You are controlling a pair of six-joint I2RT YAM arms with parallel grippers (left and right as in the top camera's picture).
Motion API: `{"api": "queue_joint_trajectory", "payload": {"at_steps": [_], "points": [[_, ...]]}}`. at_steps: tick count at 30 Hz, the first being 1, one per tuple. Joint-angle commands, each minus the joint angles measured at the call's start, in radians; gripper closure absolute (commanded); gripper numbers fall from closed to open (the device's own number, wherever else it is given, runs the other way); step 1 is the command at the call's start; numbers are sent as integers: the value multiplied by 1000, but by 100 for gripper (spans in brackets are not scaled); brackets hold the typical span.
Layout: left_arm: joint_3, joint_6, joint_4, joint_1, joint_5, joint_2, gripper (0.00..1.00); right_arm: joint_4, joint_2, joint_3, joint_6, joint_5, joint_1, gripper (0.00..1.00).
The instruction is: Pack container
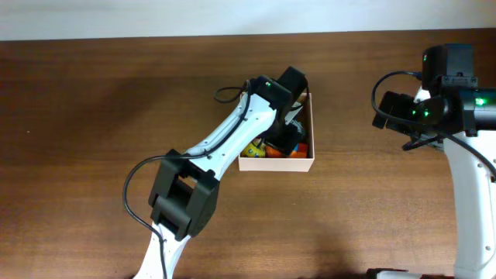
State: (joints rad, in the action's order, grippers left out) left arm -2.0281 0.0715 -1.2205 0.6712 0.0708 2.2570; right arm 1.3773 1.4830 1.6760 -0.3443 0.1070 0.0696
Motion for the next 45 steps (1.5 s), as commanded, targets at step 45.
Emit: {"api": "queue_joint_trajectory", "payload": {"at_steps": [45], "points": [[-525,220,-467,-648,-112,-176,1,1,-279,-3,-7,2,-20,1]]}}
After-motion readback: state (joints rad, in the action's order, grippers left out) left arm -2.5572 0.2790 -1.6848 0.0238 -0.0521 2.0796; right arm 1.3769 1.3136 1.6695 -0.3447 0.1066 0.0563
